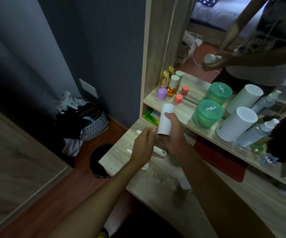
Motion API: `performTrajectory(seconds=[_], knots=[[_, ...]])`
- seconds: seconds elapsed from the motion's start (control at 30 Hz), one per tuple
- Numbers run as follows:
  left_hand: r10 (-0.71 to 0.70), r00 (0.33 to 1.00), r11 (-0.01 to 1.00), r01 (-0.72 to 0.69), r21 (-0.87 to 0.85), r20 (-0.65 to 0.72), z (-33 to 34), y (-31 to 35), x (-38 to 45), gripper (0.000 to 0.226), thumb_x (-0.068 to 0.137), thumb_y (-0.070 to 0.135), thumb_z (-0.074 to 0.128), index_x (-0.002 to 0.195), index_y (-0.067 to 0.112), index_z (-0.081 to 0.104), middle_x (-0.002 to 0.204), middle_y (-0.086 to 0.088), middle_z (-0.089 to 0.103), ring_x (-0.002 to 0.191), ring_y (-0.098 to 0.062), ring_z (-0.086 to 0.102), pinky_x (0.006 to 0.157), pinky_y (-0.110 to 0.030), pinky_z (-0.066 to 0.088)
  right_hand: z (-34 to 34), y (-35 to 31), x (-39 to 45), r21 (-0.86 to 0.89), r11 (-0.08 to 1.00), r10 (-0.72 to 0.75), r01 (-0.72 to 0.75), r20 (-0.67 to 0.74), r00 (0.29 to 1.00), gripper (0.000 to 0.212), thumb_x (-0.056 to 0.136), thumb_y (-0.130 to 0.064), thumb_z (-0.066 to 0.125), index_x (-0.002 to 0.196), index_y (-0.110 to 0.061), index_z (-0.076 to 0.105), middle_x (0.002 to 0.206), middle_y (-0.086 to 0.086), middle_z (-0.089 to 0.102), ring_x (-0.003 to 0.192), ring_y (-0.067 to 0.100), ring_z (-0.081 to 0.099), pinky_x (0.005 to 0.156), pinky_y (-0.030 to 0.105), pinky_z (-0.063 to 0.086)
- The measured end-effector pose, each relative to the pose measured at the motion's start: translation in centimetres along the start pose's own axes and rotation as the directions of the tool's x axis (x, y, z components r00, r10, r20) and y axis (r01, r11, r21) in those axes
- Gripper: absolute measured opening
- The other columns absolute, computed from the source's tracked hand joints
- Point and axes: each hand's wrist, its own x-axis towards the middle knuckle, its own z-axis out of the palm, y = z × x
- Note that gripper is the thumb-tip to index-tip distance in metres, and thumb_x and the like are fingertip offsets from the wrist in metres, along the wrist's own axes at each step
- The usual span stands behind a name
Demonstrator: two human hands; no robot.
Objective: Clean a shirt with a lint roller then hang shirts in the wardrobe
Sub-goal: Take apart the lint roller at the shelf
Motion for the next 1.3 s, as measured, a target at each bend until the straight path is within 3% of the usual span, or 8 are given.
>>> performTrajectory(seconds=[0.07, 0.23, 0.4, 0.47, 0.6, 0.77, 1.03, 1.3], knots=[[-0.159, 0.982, 0.944, 0.181, -0.277, 0.102, -1.0, 2.9, 0.5, 0.046, 0.098, 0.053, 0.036, 0.119, 0.018, 0.056, 0.108, -0.009, 0.067, 0.092, -0.025, 0.068, 0.08, -0.039, 0.058, 1.1, 0.3, -0.5, -0.003, 1.0, -0.009, 0.009, 0.033, 0.999, 0.072, 0.057, -0.038, 0.074, 0.12, -0.011, 0.051, 0.105, 0.016, 0.057, 0.09, 0.032, 0.064, 0.065, 0.041, 0.053], [-0.199, 0.973, 0.896, 0.23, -0.379, 0.119, -4.1, 4.8, 0.1, 0.042, 0.098, 0.046, 0.043, 0.121, 0.013, 0.053, 0.091, -0.006, 0.07, 0.071, -0.018, 0.07, 0.072, -0.031, 0.059, 2.7, 0.7, -0.9, -0.038, 0.976, -0.211, 0.214, 0.076, 0.975, 0.073, 0.071, -0.02, 0.069, 0.128, -0.054, 0.039, 0.128, 0.016, 0.048, 0.098, 0.038, 0.069, 0.075, 0.054, 0.058], [-0.159, 0.984, 0.934, 0.175, -0.311, 0.078, -6.4, 3.8, 0.3, 0.036, 0.095, 0.037, 0.055, 0.118, 0.01, 0.062, 0.099, -0.013, 0.07, 0.075, -0.018, 0.069, 0.079, -0.032, 0.06, 2.6, 0.4, -1.6, -0.247, 0.908, -0.306, 0.337, 0.155, 0.939, 0.026, 0.09, -0.017, 0.061, 0.109, -0.035, 0.056, 0.115, -0.002, 0.058, 0.1, 0.015, 0.063, 0.076, 0.032, 0.059], [-0.132, 0.991, 0.962, 0.13, -0.241, 0.01, -7.4, 3.5, 0.8, 0.033, 0.091, 0.036, 0.062, 0.112, 0.01, 0.065, 0.097, -0.013, 0.068, 0.07, -0.012, 0.065, 0.069, -0.026, 0.057, 2.0, 0.4, -1.2, -0.218, 0.945, -0.22, 0.244, 0.127, 0.967, 0.012, 0.095, -0.026, 0.057, 0.107, -0.027, 0.059, 0.118, 0.008, 0.061, 0.104, 0.021, 0.064, 0.077, 0.032, 0.058], [-0.06, 0.998, 0.997, 0.059, -0.044, -0.024, -9.0, 3.4, 1.6, 0.022, 0.082, 0.037, 0.072, 0.098, 0.022, 0.068, 0.095, -0.008, 0.069, 0.082, -0.019, 0.066, 0.074, -0.032, 0.054, 0.3, 1.9, -0.3, -0.031, 0.998, 0.067, -0.063, 0.162, 0.984, 0.03, 0.097, -0.03, 0.054, 0.122, -0.013, 0.057, 0.121, 0.02, 0.063, 0.101, 0.031, 0.069, 0.074, 0.035, 0.058], [0.064, 0.998, 0.982, -0.059, 0.18, -0.027, -9.7, 3.9, 1.7, 0.029, 0.082, 0.034, 0.073, 0.105, 0.018, 0.067, 0.091, 0.007, 0.066, 0.079, -0.001, 0.058, 0.065, -0.006, 0.043, -0.9, 4.3, -0.2, 0.125, 0.959, 0.226, -0.254, 0.206, 0.952, 0.041, 0.096, -0.034, 0.054, 0.127, -0.008, 0.056, 0.125, 0.018, 0.063, 0.097, 0.027, 0.068, 0.079, 0.034, 0.055], [0.145, 0.966, 0.86, -0.231, 0.454, 0.215, -9.6, 3.9, 1.8, 0.044, 0.075, 0.04, 0.078, 0.114, 0.026, 0.063, 0.106, 0.0, 0.059, 0.094, -0.011, 0.054, 0.073, -0.011, 0.036, -2.3, 5.6, 0.8, 0.098, 0.925, 0.343, -0.368, 0.208, 0.916, 0.041, 0.092, -0.041, 0.057, 0.121, -0.012, 0.06, 0.094, 0.009, 0.066, 0.061, 0.013, 0.058, 0.046, 0.021, 0.043], [0.173, 0.954, 0.864, -0.267, 0.427, 0.245, -8.8, 3.4, 2.0, 0.043, 0.075, 0.036, 0.079, 0.112, 0.022, 0.063, 0.103, 0.002, 0.06, 0.09, -0.009, 0.054, 0.069, -0.009, 0.034, -3.2, 7.0, 1.4, 0.205, 0.873, 0.393, -0.443, 0.241, 0.887, 0.039, 0.093, -0.034, 0.059, 0.111, 0.001, 0.06, 0.078, 0.013, 0.068, 0.057, 0.014, 0.061, 0.05, 0.019, 0.052]])
